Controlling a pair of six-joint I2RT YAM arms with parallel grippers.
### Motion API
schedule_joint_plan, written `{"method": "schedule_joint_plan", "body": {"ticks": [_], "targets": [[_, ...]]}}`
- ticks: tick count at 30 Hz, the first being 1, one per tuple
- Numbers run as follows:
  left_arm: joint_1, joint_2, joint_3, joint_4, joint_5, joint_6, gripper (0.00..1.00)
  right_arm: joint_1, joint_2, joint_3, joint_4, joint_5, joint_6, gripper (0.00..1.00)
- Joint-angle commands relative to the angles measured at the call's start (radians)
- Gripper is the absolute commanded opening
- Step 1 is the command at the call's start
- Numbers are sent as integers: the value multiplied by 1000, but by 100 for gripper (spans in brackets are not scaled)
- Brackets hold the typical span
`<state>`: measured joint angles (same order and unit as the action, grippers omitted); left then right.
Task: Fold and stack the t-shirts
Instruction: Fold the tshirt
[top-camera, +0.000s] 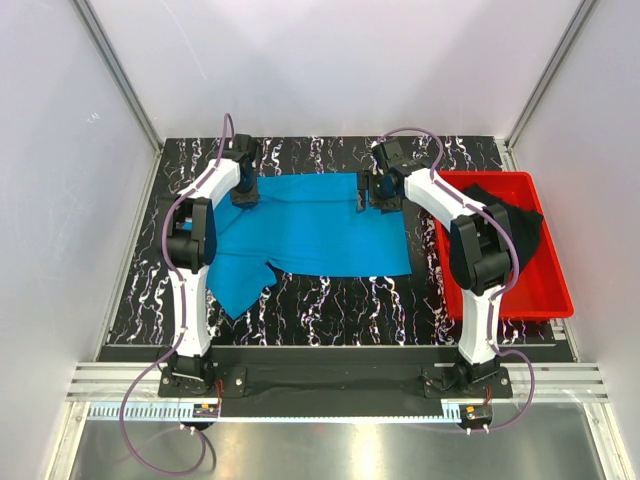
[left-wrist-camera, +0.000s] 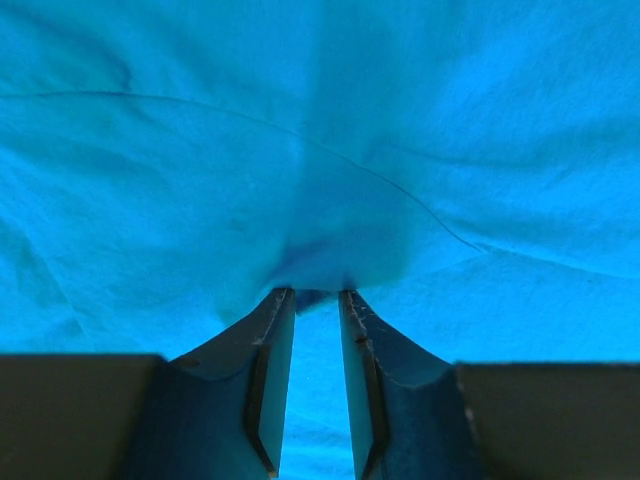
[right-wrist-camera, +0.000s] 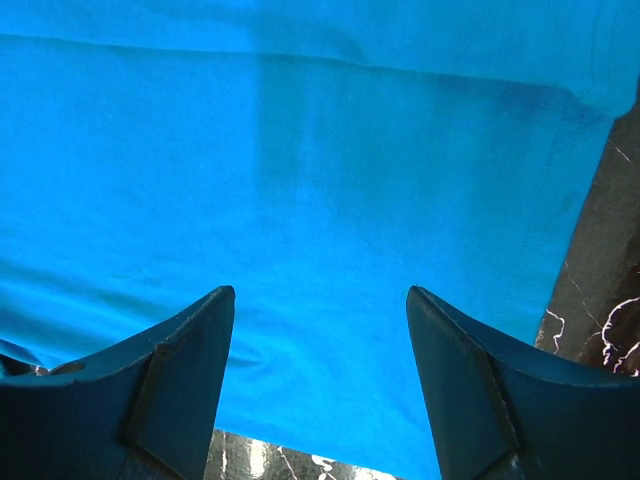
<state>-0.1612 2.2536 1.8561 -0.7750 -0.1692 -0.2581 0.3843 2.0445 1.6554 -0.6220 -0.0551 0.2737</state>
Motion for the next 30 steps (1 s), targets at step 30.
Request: {"method": "schedule_joint_plan", "body": {"ticks": [30], "targets": [[-23, -132, -17, -87, 25, -50, 0, -1, -130, -37, 7, -12, 5, 77]]}}
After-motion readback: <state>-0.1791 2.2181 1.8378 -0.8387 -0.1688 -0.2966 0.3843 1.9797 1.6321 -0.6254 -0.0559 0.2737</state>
